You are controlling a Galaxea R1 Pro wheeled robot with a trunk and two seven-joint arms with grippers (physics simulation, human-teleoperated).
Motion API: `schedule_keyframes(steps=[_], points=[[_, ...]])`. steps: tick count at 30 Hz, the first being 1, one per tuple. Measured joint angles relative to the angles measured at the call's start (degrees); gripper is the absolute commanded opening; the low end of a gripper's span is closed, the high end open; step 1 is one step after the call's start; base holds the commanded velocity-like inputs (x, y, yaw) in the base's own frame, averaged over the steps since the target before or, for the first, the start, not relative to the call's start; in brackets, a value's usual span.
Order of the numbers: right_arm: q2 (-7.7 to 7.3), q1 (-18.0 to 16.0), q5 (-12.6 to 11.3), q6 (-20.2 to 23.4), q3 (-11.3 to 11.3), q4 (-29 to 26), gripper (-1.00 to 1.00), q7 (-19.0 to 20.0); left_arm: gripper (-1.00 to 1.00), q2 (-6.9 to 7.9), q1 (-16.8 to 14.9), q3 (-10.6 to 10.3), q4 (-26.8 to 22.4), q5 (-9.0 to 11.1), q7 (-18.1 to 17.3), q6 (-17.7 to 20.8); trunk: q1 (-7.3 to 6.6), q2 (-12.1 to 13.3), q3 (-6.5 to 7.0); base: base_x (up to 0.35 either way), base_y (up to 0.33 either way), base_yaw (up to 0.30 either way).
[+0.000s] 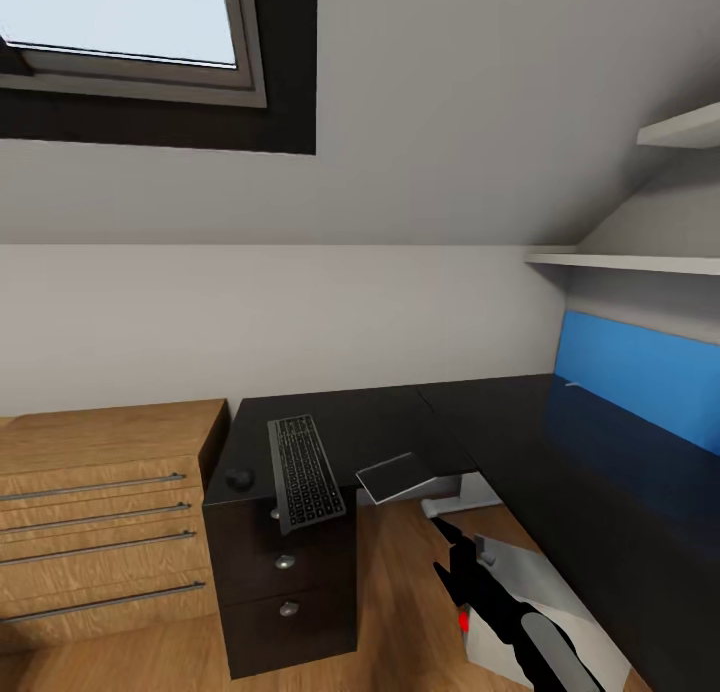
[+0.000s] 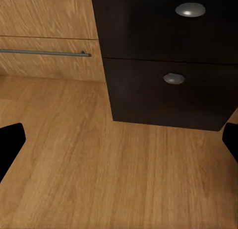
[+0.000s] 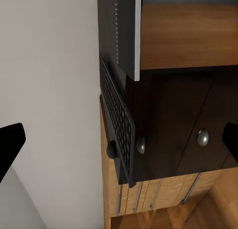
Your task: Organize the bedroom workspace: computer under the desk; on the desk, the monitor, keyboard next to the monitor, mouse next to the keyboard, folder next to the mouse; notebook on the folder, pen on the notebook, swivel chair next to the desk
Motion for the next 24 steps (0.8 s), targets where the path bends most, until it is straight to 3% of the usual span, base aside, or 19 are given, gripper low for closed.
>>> schedule_keyframes(steps=[7,24], points=[[0.04,0.0,0.0,0.0,0.0,0.0,1.00,0.3,1.00,0.00,0.0,0.0,-0.2,0.0,0.1,-0.1,0.00,0.0,0.00,0.000,0.000,0.000],[-0.05,0.0,0.1,-0.4,0.2,2.0,1.00,0.4,1.00,-0.02,0.0,0.7,0.6,0.6,0.1,0.9,-3.73,6.8,3.05,0.000,0.000,0.000]])
